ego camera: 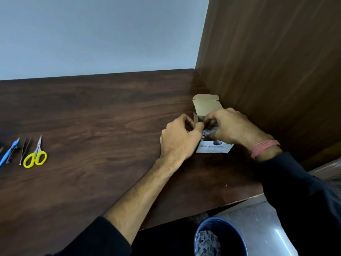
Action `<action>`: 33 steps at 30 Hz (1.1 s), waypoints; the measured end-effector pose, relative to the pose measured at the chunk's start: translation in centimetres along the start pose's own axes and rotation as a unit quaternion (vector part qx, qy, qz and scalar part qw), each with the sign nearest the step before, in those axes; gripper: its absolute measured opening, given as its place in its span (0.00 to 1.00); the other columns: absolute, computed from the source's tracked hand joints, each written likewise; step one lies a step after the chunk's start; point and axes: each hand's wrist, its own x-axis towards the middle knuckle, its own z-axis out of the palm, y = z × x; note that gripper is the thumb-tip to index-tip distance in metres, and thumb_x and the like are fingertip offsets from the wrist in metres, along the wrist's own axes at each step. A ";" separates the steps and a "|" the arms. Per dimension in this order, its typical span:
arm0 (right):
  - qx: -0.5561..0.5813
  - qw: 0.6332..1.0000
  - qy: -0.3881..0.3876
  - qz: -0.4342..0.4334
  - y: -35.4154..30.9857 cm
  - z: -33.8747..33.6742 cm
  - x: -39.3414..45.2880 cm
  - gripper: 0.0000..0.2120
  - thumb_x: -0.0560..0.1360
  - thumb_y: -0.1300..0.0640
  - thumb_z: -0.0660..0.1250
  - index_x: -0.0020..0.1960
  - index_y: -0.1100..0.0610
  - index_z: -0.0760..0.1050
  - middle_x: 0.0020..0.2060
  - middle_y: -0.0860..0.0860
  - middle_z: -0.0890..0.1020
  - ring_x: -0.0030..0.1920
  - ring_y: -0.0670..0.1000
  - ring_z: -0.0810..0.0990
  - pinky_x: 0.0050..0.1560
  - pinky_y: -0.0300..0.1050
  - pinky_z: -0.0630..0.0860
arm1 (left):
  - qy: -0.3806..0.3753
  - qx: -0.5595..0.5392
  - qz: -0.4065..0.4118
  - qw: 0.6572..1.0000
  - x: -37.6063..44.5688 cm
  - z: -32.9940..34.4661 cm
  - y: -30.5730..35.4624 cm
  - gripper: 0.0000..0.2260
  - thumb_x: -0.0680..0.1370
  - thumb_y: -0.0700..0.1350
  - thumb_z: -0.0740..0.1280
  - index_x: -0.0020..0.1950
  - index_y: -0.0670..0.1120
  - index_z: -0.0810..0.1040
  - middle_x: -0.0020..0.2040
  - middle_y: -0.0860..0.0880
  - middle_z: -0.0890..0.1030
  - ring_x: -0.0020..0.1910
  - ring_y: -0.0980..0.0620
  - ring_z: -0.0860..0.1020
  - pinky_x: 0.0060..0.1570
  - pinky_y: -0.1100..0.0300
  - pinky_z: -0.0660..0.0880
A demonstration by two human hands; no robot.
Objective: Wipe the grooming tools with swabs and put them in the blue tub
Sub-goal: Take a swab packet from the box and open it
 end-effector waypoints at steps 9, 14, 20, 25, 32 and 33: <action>-0.088 0.993 -0.031 -0.077 0.1 -0.2 0.6 0.26 0.77 0.49 0.82 0.72 0.36 0.81 0.63 0.44 0.83 0.67 0.52 0.81 0.62 0.47 0.77 | -0.048 -0.104 0.013 0.993 -0.5 1.0 -1.5 0.14 0.81 0.61 0.62 0.48 0.54 0.81 0.39 0.56 0.88 0.36 0.53 0.88 0.50 0.41 0.86; -0.167 0.980 -0.037 -0.107 0.0 0.0 1.2 0.24 0.79 0.54 0.79 0.72 0.36 0.81 0.63 0.47 0.82 0.67 0.55 0.80 0.65 0.52 0.79 | -0.063 -0.141 0.013 0.988 -0.5 1.0 -2.1 0.16 0.81 0.62 0.62 0.50 0.53 0.82 0.42 0.55 0.89 0.37 0.53 0.88 0.52 0.38 0.86; -0.172 0.973 -0.007 -0.155 0.3 0.0 1.5 0.15 0.81 0.49 0.76 0.67 0.38 0.84 0.59 0.48 0.82 0.62 0.53 0.80 0.59 0.52 0.80 | -0.072 -0.166 0.015 0.983 -0.6 0.8 -2.1 0.14 0.83 0.60 0.63 0.50 0.53 0.82 0.42 0.54 0.89 0.38 0.52 0.89 0.51 0.38 0.86; -0.097 0.974 0.057 -0.196 1.5 0.4 0.9 0.09 0.82 0.51 0.71 0.61 0.45 0.86 0.54 0.43 0.83 0.59 0.48 0.79 0.57 0.52 0.81 | -0.071 -0.171 0.014 0.983 -0.6 0.9 -2.0 0.15 0.82 0.62 0.63 0.48 0.53 0.80 0.42 0.54 0.88 0.37 0.52 0.89 0.51 0.38 0.86; 0.099 0.974 0.103 -0.177 3.1 0.8 0.7 0.03 0.83 0.55 0.72 0.50 0.49 0.83 0.34 0.35 0.81 0.32 0.39 0.80 0.31 0.30 0.68 | -0.058 -0.167 0.021 0.984 -0.7 1.3 -2.0 0.10 0.84 0.61 0.65 0.50 0.57 0.79 0.44 0.56 0.88 0.37 0.54 0.89 0.51 0.37 0.86; 0.109 0.974 0.101 -0.173 3.2 0.8 0.8 0.03 0.83 0.55 0.73 0.51 0.50 0.84 0.32 0.35 0.80 0.31 0.40 0.79 0.31 0.31 0.67 | -0.057 -0.169 0.020 0.984 -0.7 1.4 -2.0 0.10 0.84 0.61 0.65 0.50 0.57 0.79 0.44 0.56 0.88 0.37 0.54 0.89 0.51 0.37 0.86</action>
